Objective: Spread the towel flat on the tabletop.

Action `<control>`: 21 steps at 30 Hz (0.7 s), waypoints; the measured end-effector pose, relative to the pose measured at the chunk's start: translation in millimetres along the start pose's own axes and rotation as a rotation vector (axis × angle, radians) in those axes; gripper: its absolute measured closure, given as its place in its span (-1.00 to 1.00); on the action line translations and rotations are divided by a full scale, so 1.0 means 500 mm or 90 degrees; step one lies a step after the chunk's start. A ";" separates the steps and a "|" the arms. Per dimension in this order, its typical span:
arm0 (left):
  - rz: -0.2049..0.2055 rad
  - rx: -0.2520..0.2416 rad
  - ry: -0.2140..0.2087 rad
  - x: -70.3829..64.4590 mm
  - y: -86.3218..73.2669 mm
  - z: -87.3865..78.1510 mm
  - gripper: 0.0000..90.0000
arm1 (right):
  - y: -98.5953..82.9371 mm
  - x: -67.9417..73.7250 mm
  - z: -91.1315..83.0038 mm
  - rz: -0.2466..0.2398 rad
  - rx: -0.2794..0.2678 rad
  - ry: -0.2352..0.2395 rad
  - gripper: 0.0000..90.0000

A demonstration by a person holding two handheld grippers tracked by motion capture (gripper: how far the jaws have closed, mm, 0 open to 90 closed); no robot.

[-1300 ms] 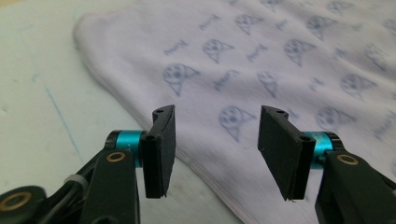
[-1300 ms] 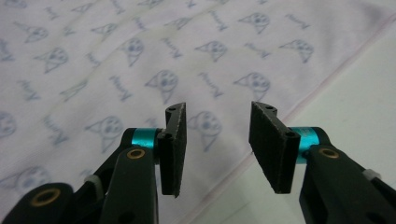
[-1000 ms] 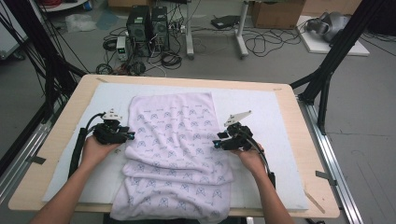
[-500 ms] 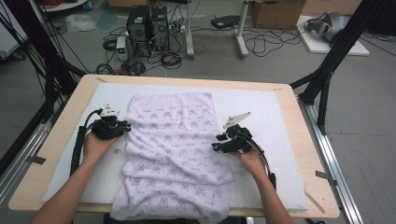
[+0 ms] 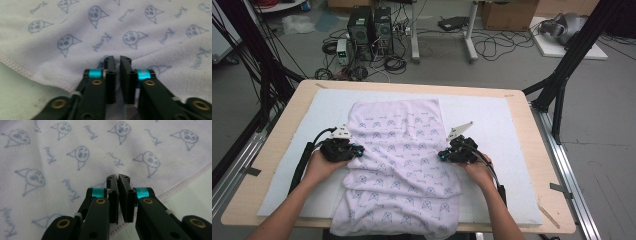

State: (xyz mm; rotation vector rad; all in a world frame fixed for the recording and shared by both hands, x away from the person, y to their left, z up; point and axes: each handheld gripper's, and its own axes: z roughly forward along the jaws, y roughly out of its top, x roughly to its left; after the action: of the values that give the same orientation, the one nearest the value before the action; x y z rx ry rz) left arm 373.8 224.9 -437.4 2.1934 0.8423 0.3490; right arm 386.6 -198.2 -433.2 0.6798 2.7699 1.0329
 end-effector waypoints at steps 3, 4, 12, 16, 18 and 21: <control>-0.020 -0.040 0.048 0.019 0.020 -0.004 0.94 | 0.009 -0.010 -0.022 0.007 -0.032 -0.046 0.95; -0.020 -0.040 0.048 0.019 0.020 -0.004 0.94 | 0.014 -0.018 -0.030 0.012 -0.040 -0.060 0.95; -0.060 -0.116 0.161 0.066 0.117 0.003 0.79 | 0.066 -0.081 -0.040 0.049 -0.055 -0.152 0.81; -0.070 -0.114 0.131 0.074 0.109 -0.012 0.48 | 0.054 -0.085 -0.046 0.077 -0.062 -0.132 0.56; -0.061 -0.098 0.089 0.066 0.095 -0.031 0.39 | 0.044 -0.077 -0.056 0.076 -0.077 -0.108 0.49; -0.040 -0.098 0.055 0.039 0.070 -0.046 0.29 | 0.030 -0.049 -0.072 0.061 -0.080 -0.088 0.38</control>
State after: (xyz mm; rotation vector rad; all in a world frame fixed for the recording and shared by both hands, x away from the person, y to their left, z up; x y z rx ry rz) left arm 393.6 233.0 -396.2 2.0178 0.8992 0.4641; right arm 404.8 -220.4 -397.7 0.8392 2.5538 1.1216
